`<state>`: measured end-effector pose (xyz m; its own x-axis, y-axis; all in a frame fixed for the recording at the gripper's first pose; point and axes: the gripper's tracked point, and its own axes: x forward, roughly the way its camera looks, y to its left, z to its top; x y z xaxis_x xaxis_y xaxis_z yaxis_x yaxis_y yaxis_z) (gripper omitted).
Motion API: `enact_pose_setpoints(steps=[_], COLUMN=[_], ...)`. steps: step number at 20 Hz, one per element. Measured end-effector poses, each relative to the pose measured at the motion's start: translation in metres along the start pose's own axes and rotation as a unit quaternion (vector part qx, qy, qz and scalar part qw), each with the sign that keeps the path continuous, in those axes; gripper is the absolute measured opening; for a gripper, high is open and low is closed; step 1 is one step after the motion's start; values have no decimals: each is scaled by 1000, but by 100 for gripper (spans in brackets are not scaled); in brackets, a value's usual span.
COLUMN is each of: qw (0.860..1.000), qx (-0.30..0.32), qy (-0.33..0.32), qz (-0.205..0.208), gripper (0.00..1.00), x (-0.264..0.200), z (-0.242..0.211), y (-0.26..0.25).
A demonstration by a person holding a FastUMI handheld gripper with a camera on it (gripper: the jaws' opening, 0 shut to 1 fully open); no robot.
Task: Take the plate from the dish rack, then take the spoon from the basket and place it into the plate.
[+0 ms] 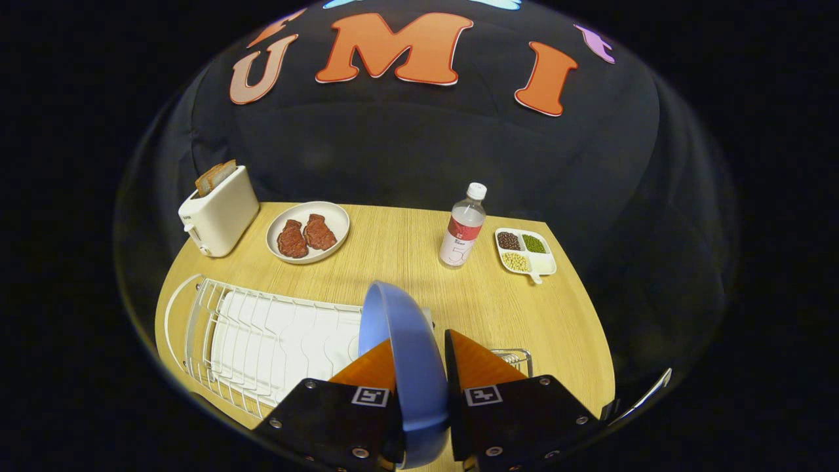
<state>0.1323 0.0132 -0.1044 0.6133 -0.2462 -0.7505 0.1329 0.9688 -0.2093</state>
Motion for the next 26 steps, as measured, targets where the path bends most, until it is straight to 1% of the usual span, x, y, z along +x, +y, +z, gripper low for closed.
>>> enact_pose_setpoints(steps=[2,6,10,14,17,20,22,25,26], qw=[1000,999,996,993,989,985,982,979,976], qx=[10,12,28,46,72,98,118,132,143], qy=[-5,-25,-34,-52,-63,-69,-54,-36,-30], qz=[17,36,76,98,115,124,135,151,163], gripper=[28,28,28,28,27,27,27,27,27], x=[-11,-38,-68,-97,-114,-122,-123,-117,-116], z=[1,-7,-33,-60,-83,-112,-134,-162,-170], y=[2,-3,-3,-12,-21,-32,-36,-36,-32])
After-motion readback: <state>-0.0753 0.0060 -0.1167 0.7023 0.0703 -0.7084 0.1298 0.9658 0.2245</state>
